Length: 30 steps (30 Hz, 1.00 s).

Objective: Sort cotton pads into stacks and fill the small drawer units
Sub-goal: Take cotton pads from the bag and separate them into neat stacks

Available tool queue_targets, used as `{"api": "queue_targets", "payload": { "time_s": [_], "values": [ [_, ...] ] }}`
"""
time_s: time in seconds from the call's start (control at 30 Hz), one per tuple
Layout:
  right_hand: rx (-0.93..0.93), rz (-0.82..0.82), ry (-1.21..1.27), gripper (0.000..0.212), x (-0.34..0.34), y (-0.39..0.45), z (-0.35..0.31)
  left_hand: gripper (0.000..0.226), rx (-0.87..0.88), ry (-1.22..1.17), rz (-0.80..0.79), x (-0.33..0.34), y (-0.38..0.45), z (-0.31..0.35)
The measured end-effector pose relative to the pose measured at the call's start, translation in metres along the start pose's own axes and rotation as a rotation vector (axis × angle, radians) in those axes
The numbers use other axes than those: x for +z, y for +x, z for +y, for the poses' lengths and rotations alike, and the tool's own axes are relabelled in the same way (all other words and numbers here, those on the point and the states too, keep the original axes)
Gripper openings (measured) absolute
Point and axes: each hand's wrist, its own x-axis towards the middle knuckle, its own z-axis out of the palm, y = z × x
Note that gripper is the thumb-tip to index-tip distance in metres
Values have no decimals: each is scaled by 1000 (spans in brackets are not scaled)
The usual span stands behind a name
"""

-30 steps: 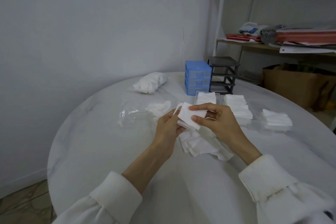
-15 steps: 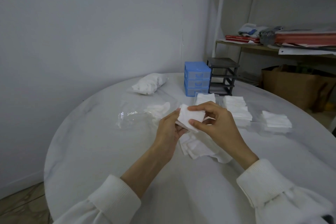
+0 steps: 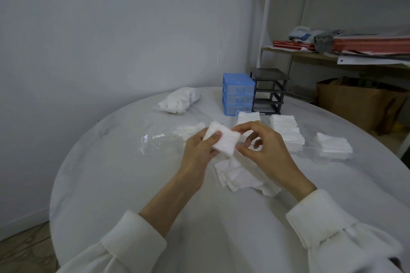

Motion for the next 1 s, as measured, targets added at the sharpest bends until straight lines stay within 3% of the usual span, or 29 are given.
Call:
{"api": "queue_targets", "payload": {
  "time_s": [0.13,0.27,0.5,0.6,0.83,1.0],
  "values": [
    [103,-75,-120,30,-3,-1,9,15,147,96,131,-4,1,6],
    [206,-250,-363,37,-4,-5,16,5,262,220,159,-5,-1,8],
    [168,-329,-485,31,-3,-4,11,7,312,296,171,-3,-3,6],
    [204,-372,-429,24,-1,-5,12,9,320,323,179,-4,-3,5],
    [161,-221,-277,7,-5,-3,14,10,295,332,178,-2,-3,-1],
    [230,-45,15,18,-5,0,10,15,313,376,149,2,-6,-6]
  ]
}}
